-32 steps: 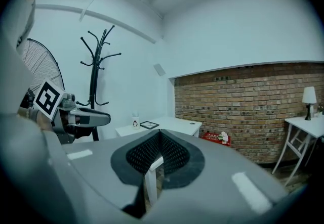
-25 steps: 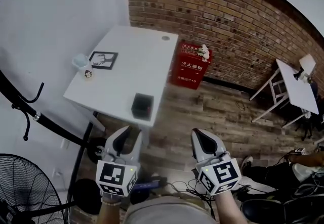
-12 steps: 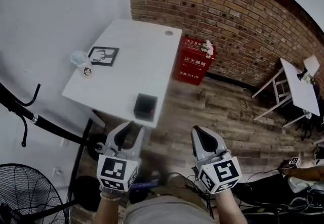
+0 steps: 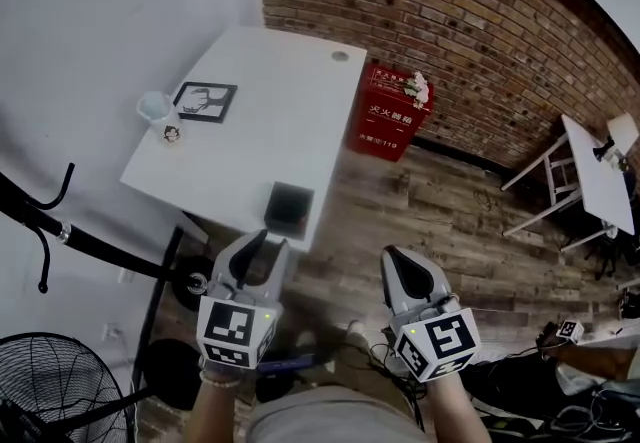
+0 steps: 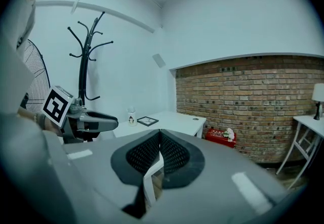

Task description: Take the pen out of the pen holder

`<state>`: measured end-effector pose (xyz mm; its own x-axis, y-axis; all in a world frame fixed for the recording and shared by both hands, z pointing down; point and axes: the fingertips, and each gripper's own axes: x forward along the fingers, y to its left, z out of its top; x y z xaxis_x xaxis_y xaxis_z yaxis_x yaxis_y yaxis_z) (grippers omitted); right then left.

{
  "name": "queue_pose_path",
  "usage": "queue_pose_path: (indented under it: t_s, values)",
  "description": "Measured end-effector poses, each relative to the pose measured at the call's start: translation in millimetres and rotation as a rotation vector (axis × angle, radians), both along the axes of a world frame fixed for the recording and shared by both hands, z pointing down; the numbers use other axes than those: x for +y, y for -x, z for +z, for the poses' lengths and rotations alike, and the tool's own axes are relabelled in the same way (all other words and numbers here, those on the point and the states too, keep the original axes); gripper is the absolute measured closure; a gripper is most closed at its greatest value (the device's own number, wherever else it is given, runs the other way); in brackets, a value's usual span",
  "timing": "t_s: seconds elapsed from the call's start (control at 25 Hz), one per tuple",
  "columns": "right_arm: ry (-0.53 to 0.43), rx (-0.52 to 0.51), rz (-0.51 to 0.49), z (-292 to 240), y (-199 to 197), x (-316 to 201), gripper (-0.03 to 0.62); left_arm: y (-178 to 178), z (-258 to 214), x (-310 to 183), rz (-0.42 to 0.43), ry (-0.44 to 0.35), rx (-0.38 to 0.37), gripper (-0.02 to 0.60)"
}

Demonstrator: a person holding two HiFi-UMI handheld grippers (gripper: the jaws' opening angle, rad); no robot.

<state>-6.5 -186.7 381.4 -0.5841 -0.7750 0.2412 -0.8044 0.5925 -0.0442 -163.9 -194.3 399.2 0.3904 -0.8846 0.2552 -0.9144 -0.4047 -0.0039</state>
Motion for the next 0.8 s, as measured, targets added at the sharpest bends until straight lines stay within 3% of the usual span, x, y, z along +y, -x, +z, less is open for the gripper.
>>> queue_pose_path:
  t_s: [0.36, 0.8]
  values:
    - [0.037, 0.021, -0.028, 19, 5, -14, 0.591, -3, 32, -24, -0.005, 0.042, 0.006, 0.466]
    - [0.056, 0.035, -0.016, 27, -12, -25, 0.591, -16, 74, -44, 0.003, 0.121, -0.039, 0.466]
